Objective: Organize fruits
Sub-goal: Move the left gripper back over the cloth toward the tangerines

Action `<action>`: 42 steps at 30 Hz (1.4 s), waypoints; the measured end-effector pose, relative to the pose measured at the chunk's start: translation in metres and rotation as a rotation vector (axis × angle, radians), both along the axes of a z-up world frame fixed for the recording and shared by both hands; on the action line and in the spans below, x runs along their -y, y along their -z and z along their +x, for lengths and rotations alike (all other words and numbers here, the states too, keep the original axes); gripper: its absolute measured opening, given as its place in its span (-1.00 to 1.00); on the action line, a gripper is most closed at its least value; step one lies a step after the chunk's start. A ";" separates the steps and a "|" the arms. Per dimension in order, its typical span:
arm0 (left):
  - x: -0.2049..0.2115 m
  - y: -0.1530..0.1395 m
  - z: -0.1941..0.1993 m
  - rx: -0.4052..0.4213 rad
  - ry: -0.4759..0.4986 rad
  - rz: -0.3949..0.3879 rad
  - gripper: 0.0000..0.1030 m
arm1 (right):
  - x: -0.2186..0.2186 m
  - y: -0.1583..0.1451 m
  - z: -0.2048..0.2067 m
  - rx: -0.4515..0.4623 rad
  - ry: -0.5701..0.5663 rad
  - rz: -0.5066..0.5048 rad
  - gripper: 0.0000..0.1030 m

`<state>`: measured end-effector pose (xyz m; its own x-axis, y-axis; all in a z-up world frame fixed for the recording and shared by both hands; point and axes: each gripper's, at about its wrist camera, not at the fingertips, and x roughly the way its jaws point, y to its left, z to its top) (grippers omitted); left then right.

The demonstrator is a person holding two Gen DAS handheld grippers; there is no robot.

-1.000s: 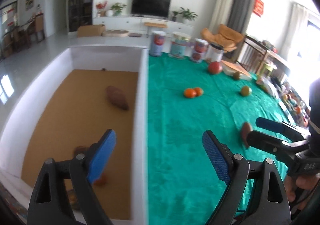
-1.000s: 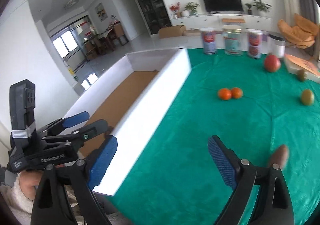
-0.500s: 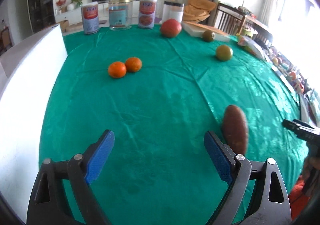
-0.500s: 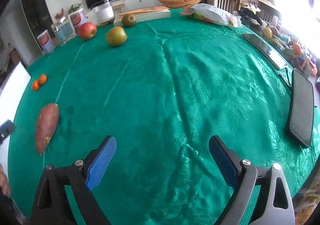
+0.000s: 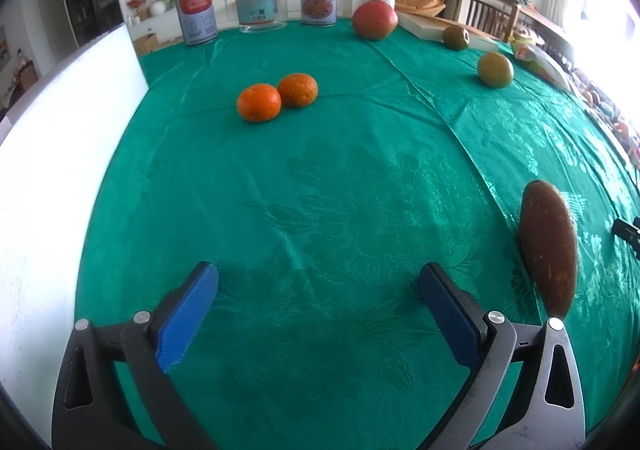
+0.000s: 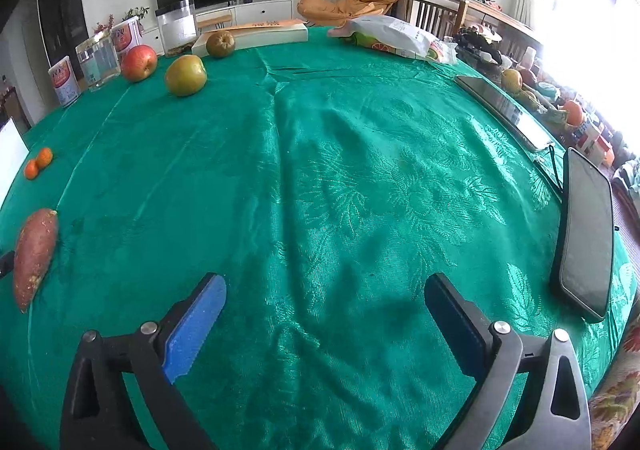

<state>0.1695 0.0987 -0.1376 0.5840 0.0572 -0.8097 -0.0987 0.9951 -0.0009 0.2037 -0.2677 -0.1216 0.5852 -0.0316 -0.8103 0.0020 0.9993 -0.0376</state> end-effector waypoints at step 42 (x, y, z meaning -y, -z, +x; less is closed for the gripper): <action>0.001 0.000 0.000 -0.001 0.000 -0.001 0.98 | 0.001 0.004 0.003 -0.012 0.006 0.031 1.00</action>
<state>0.1694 0.0982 -0.1377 0.5833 0.0559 -0.8103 -0.0982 0.9952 -0.0020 0.2064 -0.2688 -0.1255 0.5756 -0.0097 -0.8177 0.0078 0.9999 -0.0064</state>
